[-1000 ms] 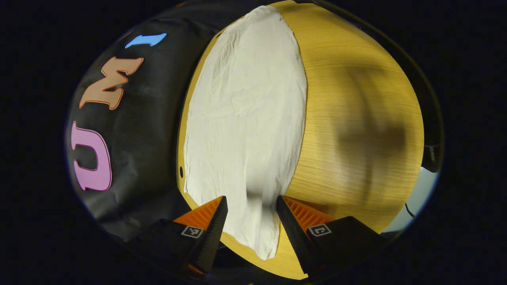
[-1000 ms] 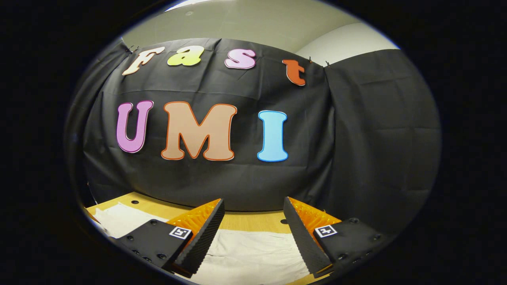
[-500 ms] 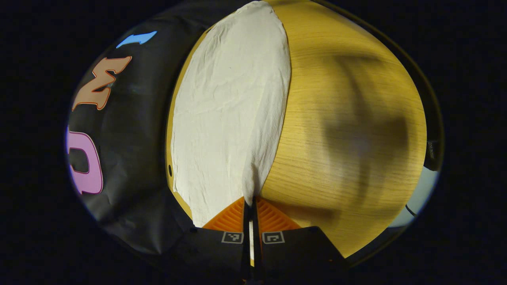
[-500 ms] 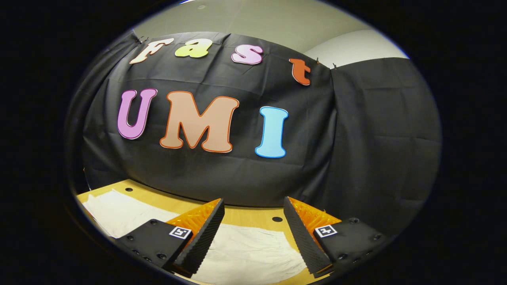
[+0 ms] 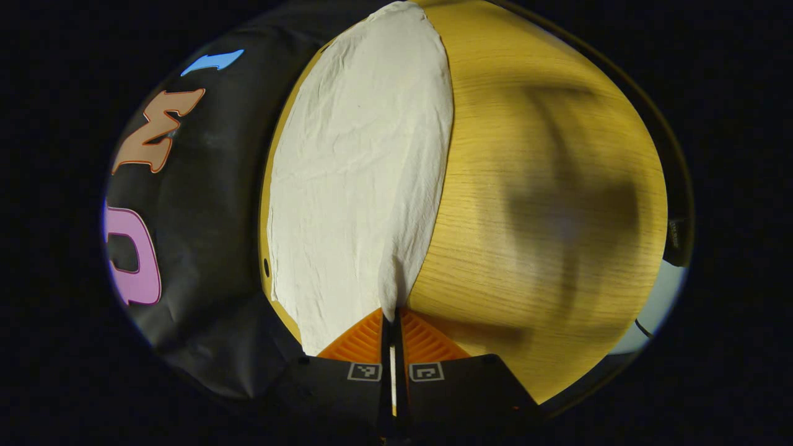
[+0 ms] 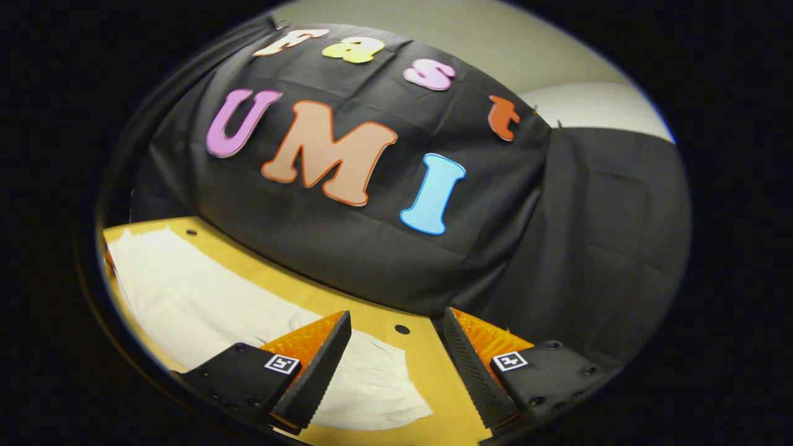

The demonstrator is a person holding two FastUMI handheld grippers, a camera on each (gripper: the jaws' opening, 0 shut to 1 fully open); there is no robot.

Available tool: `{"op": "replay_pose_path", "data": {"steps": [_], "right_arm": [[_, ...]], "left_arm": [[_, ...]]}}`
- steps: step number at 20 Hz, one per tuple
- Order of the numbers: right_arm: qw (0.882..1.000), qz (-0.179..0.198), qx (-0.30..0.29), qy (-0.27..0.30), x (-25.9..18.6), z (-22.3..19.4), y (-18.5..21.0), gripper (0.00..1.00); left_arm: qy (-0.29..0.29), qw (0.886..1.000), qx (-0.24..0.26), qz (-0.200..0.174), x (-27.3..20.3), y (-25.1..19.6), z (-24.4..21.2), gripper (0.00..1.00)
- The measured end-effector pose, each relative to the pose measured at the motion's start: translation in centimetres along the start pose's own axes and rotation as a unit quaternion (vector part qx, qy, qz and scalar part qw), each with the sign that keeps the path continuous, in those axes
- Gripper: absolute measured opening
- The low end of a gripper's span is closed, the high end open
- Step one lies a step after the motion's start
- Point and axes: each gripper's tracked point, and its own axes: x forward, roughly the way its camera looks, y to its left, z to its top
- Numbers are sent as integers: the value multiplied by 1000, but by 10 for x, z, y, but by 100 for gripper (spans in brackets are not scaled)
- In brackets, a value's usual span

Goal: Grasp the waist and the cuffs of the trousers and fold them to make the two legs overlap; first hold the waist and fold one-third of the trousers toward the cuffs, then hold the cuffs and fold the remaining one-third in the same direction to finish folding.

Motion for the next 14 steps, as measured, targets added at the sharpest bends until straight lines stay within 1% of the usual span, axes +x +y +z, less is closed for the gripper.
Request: {"op": "replay_pose_path", "data": {"steps": [1,3,4,5,6,7,8,9,10,11,12,14], "right_arm": [[999,9,-42,6,-5,-11,0,97],[992,35,-116,15,-18,-40,5,98],[987,50,-149,21,-17,-50,8,97],[981,65,-179,29,-19,-67,13,99],[975,80,-204,43,-24,-87,17,97],[968,96,-223,63,-26,-110,22,97],[959,120,-241,88,-34,-140,31,100],[952,138,-253,105,-39,-162,37,100],[943,157,-267,123,-47,-182,42,97],[933,176,-281,142,-55,-201,47,98],[923,191,-296,154,-60,-215,50,98],[911,212,-318,157,-64,-230,54,98]], "left_arm": [[0,1000,-1,0,0,1,-1,1],[1,1000,-2,1,-1,0,-1,0],[1,1000,-3,1,0,0,-1,0],[0,1000,-4,2,0,1,-1,0],[-1,1000,-2,4,-1,1,-1,0],[-1,1000,-1,6,0,2,-1,0],[1,1000,1,10,0,2,-2,0],[3,1000,3,14,-1,2,-1,0],[5,1000,2,16,-1,2,-2,0],[5,1000,2,17,0,2,-1,0],[5,1000,3,18,1,3,-2,0],[2,1000,11,21,1,3,-1,0]]}}
